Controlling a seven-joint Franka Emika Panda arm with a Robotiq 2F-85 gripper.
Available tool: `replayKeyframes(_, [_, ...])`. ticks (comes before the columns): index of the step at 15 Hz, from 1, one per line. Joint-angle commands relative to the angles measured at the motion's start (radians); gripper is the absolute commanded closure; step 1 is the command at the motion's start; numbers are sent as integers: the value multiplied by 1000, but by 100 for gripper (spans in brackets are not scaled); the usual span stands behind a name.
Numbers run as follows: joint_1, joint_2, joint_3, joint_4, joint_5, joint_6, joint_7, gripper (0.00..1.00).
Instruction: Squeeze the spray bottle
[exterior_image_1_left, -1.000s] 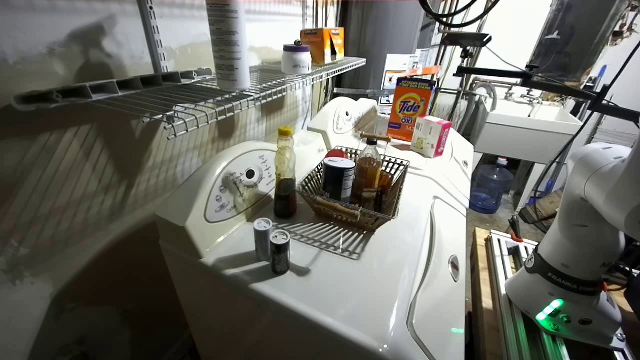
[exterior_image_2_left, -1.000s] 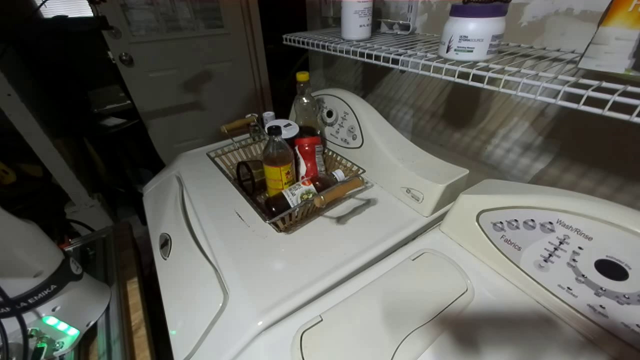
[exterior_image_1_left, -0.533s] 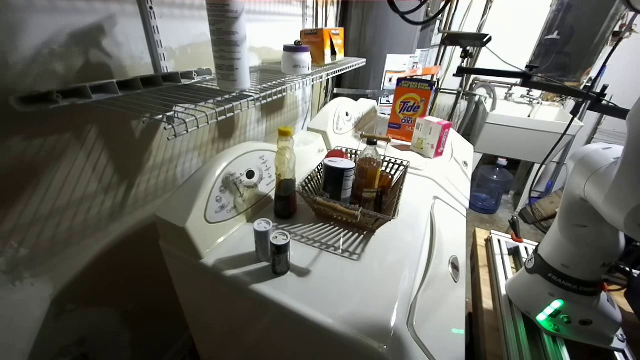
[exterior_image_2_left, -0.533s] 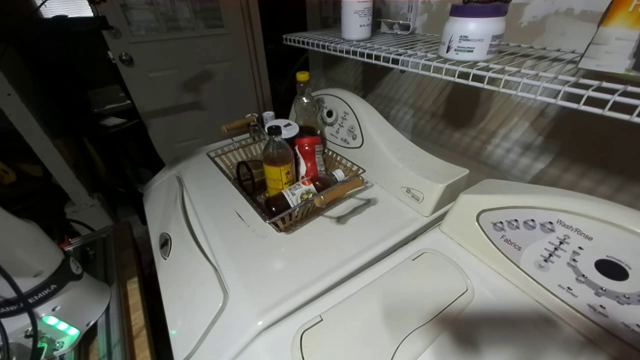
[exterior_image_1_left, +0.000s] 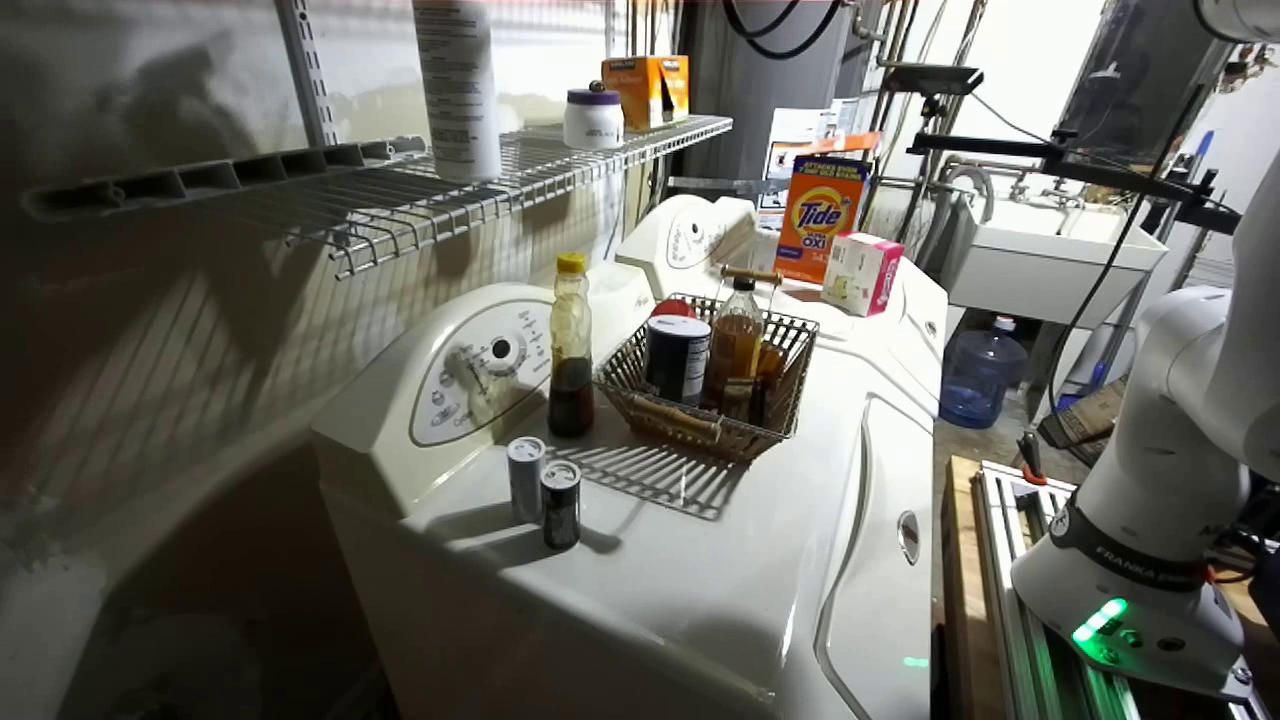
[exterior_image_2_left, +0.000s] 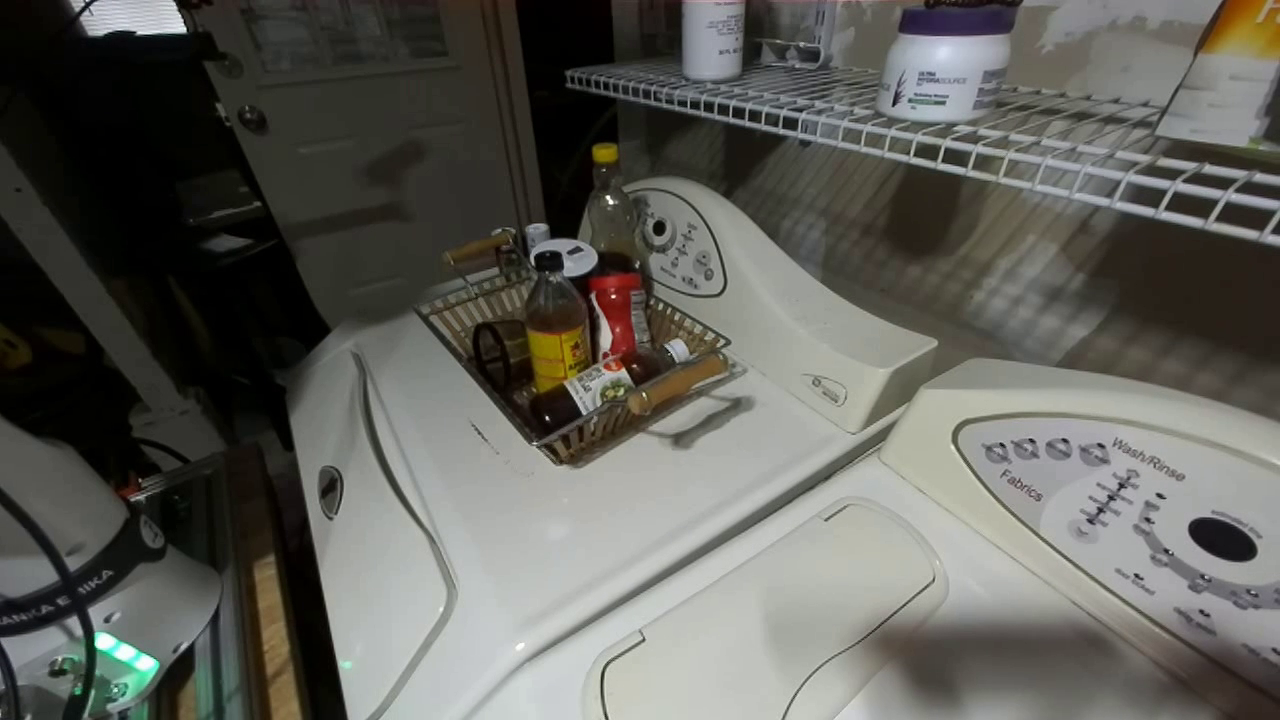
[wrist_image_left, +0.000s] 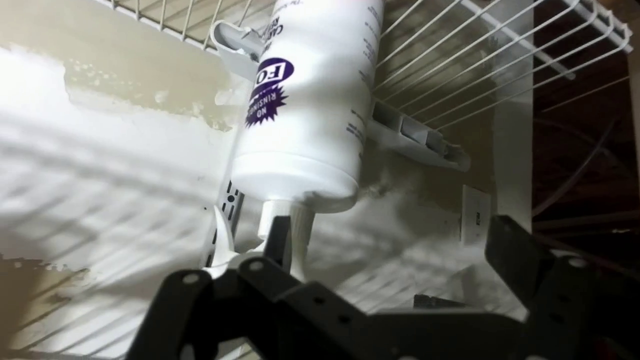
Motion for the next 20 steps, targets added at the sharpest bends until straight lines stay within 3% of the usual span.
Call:
replayKeyframes(1, [-9,56,-1,62,52,49,-16,0])
replayKeyframes(8, [-17,128,1,119,110,116,12,0])
replayKeyframes(20, [-29,240,1,254,121,109,64,0])
